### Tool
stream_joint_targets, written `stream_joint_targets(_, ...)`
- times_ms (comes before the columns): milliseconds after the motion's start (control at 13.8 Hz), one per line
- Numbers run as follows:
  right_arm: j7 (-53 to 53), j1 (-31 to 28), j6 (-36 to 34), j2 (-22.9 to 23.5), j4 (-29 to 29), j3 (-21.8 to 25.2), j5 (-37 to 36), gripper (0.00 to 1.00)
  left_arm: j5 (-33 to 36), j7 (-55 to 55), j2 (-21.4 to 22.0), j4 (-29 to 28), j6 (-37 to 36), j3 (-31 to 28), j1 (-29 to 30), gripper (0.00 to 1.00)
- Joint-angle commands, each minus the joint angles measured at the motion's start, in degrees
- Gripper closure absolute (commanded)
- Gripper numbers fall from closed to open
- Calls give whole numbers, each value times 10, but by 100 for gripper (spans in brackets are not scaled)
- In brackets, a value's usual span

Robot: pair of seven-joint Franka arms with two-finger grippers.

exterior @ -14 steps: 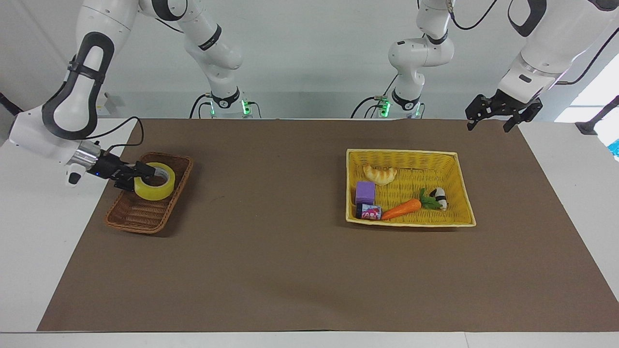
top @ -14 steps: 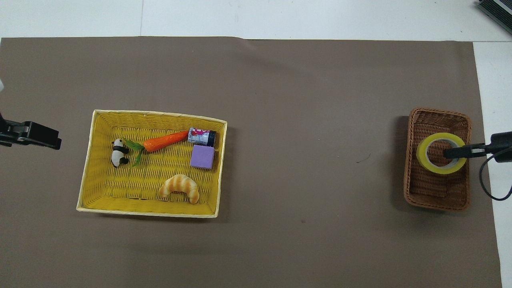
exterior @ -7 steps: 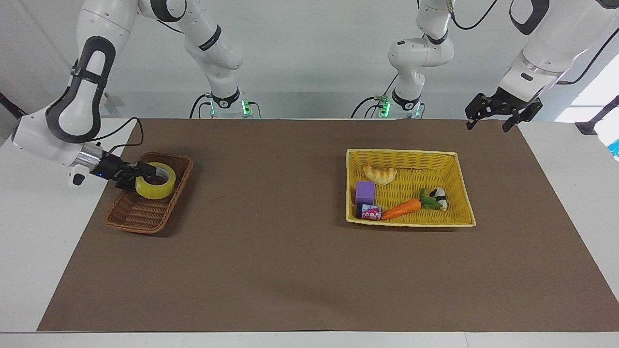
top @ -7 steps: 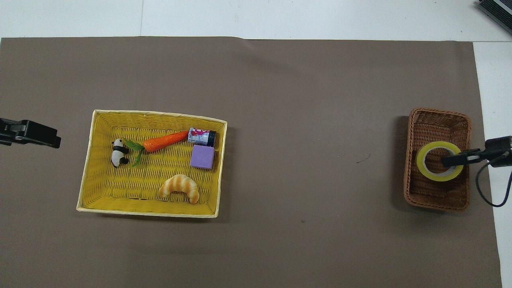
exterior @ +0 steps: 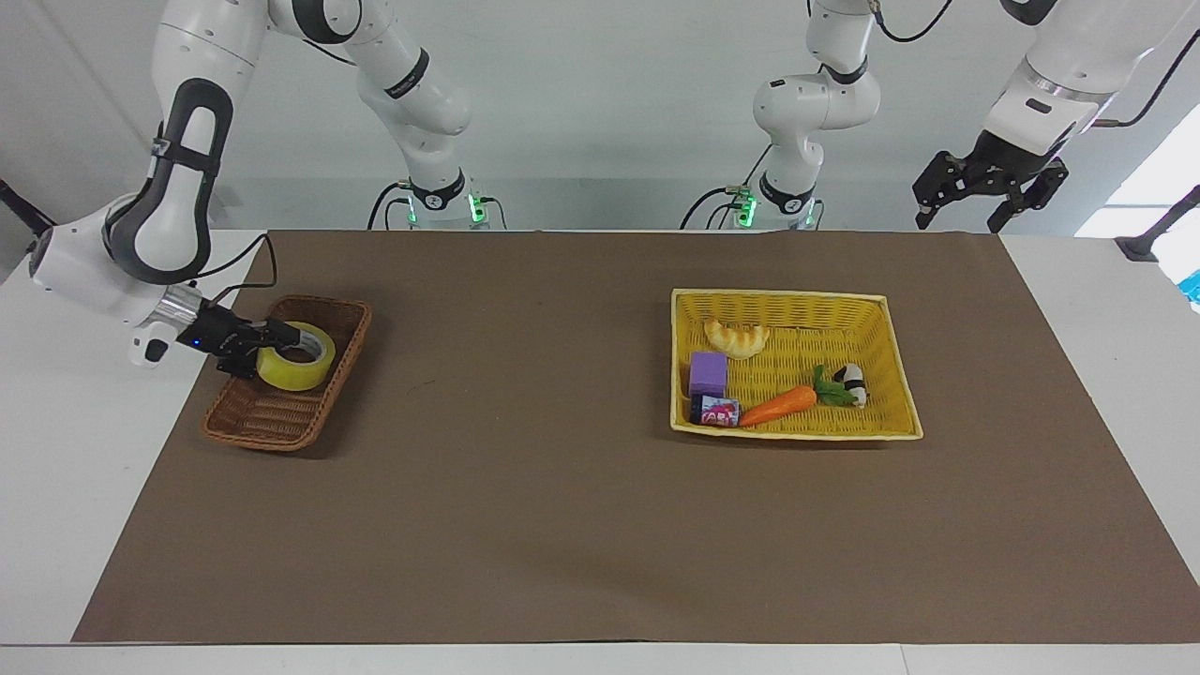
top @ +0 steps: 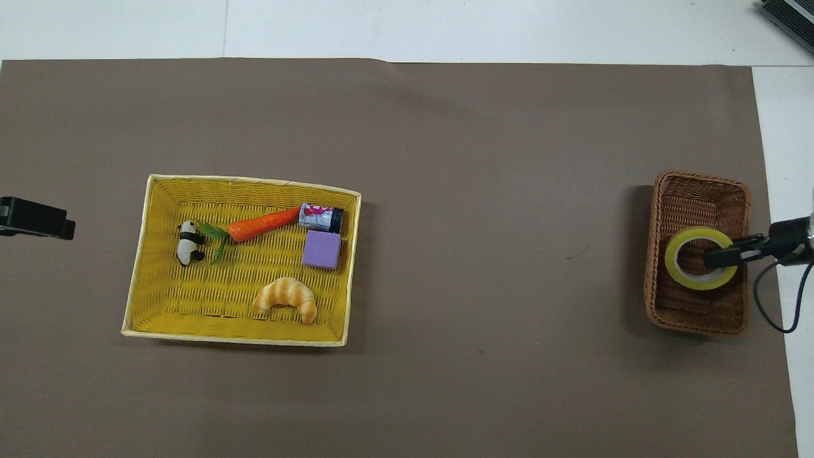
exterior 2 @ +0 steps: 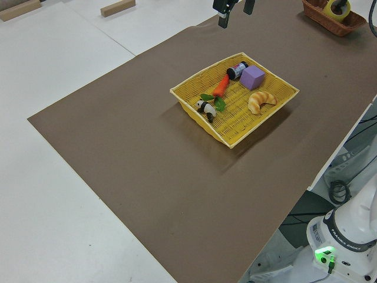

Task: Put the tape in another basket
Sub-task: 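Lower the tape into the wicker basket and open the right gripper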

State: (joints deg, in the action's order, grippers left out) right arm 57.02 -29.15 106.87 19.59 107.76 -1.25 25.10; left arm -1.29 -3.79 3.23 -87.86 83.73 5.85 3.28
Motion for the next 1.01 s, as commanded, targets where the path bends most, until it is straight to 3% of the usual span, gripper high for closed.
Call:
stream_joint_targets(0, 9, 8, 11, -7, 10, -2, -11, 54, -7, -5, 0, 4, -9, 0, 5, 0)
stream_joint_targets(72, 3, 9, 9, -6, 8, -3, -10, 14, -7, -3, 1, 4, -13, 0, 5, 0)
stream_joint_targets(145, -7, 8, 3, -3, 0, -3, -4, 0, -7, -4, 2, 3, -17, 0, 4, 0)
stream_joint_targets(434, -25, 11, -12, -1, -46, -10, 24, 0, -6, -7, 9, 0, -52, 0, 5, 0)
stream_joint_targets(723, -183, 63, -7, -24, -114, -11, 7, 0, -7, -6, 8, 1, -48, 0, 5, 0)
stream_joint_targets(940, -291, 115, -4, -35, -170, -14, -88, 0, -7, -6, 8, 1, -48, 0, 5, 0)
